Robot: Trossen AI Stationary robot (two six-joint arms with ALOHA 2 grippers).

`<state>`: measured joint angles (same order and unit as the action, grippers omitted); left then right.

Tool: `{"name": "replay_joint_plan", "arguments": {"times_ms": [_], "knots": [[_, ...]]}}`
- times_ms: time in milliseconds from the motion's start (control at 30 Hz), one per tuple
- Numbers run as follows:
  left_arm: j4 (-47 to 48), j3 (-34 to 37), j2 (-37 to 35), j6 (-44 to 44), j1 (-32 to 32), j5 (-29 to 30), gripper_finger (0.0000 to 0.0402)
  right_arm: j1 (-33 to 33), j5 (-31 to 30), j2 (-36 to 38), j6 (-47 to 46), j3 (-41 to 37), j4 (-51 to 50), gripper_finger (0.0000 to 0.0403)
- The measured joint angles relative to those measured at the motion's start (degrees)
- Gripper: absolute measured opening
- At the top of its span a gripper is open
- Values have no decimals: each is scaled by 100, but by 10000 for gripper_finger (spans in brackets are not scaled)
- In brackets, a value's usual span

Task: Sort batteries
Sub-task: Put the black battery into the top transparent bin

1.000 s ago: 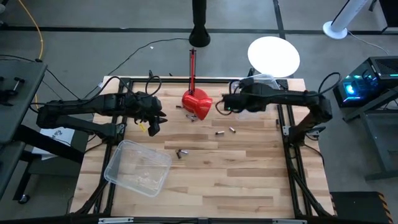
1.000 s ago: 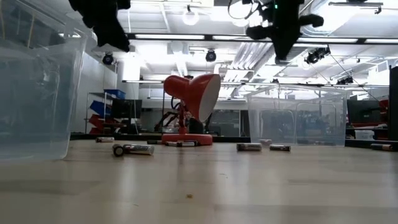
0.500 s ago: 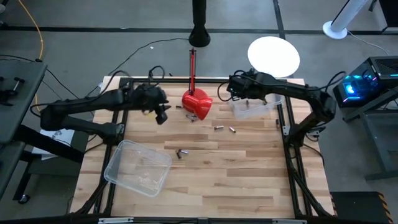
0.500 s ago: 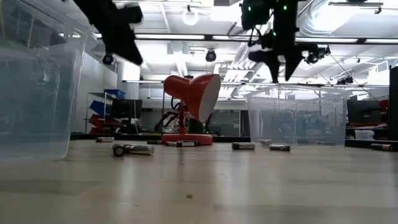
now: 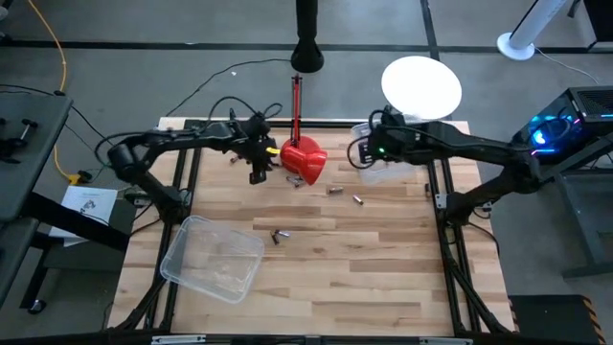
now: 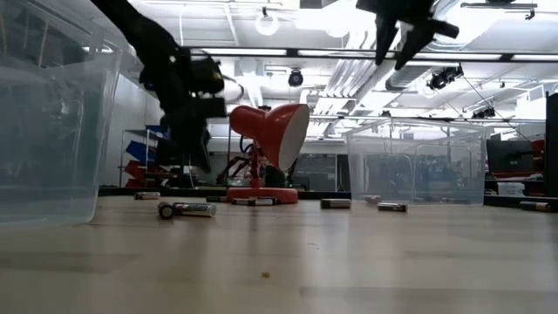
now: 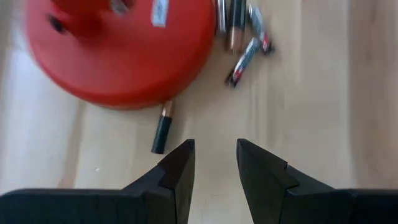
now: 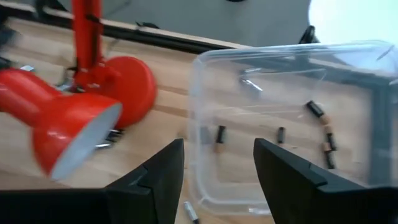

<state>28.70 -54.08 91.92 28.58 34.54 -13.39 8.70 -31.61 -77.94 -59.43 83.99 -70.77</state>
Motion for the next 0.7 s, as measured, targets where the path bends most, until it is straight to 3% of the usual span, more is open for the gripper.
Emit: {"name": "replay_joint_plan", "arguments": {"times_ms": [233, 467, 700], "knots": [[-662, 0, 669, 147, 4, 265, 113, -521, -408, 149, -505, 2, 39, 189], [-1084, -2, 1058, 241, 0, 824, 113, -692, -439, 143, -524, 2, 272, 189], [-1023, -35, 1300, 277, -10, 770, 109, -738, -426, 143, -512, 2, 379, 189]]}}
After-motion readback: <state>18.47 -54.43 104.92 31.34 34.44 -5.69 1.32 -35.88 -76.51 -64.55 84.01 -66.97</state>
